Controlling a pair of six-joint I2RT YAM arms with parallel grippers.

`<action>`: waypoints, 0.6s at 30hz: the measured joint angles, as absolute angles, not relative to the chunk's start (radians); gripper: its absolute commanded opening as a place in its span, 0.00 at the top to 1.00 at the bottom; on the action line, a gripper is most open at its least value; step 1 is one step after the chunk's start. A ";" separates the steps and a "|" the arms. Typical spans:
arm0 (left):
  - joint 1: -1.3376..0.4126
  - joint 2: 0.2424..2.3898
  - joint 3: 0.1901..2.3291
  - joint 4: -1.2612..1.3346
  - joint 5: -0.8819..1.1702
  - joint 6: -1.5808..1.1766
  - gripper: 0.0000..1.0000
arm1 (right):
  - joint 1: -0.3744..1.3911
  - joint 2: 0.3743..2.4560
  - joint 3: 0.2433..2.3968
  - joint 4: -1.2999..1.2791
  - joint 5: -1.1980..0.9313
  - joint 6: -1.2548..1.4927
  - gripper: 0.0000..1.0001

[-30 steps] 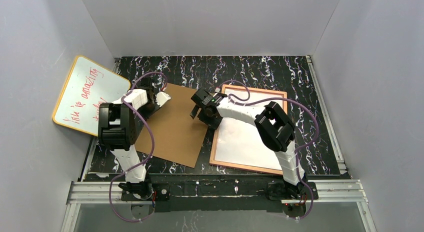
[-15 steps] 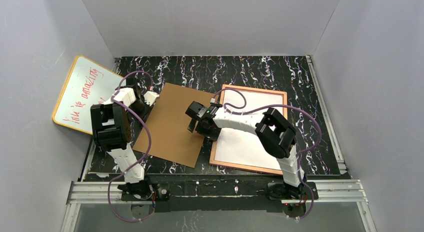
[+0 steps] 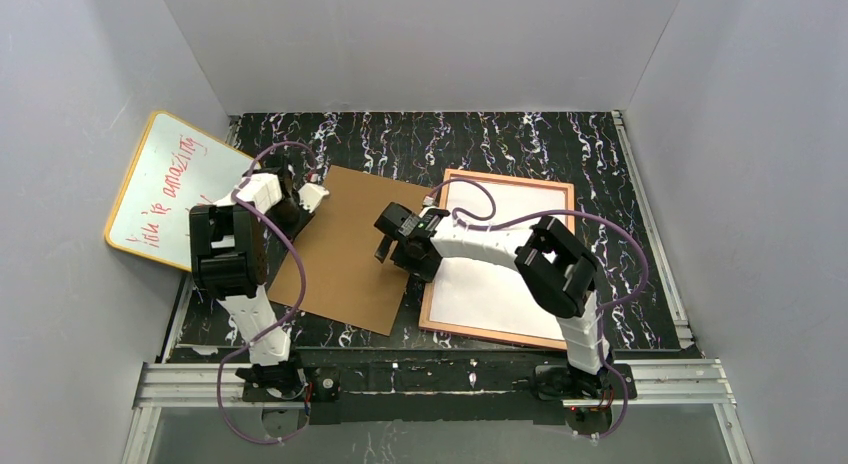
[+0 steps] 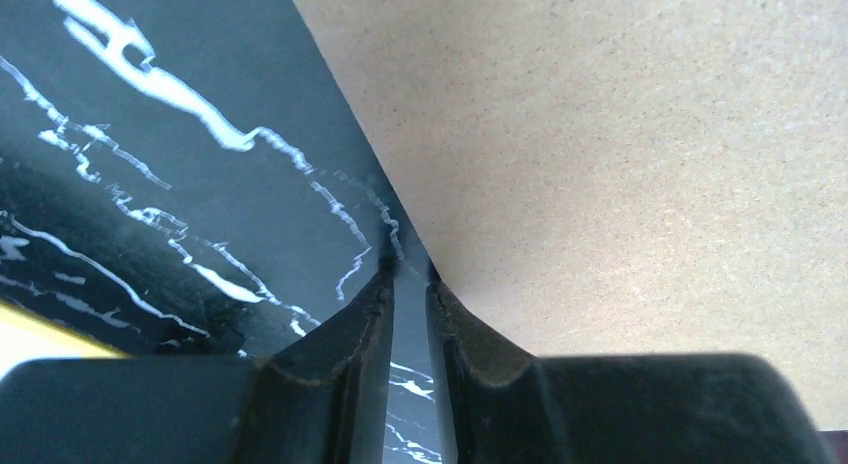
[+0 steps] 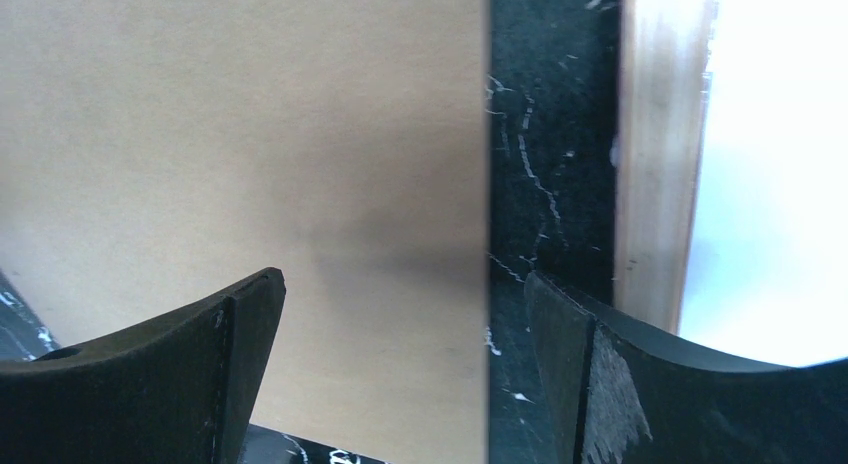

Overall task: Put the photo into the frame
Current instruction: Turn over the photo frame item at the center of the board.

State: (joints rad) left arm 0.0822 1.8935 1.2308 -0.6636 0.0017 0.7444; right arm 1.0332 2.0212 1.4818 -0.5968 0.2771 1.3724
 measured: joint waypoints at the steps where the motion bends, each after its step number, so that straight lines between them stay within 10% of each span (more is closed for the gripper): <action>1: 0.067 1.893 1.230 -0.668 0.001 0.744 0.81 | 1.033 2.025 1.485 -0.592 0.276 1.374 0.01; 18: 0.006 1.897 1.227 -0.681 -0.038 0.751 0.83 | 0.989 1.973 1.391 -0.443 0.147 1.353 0.02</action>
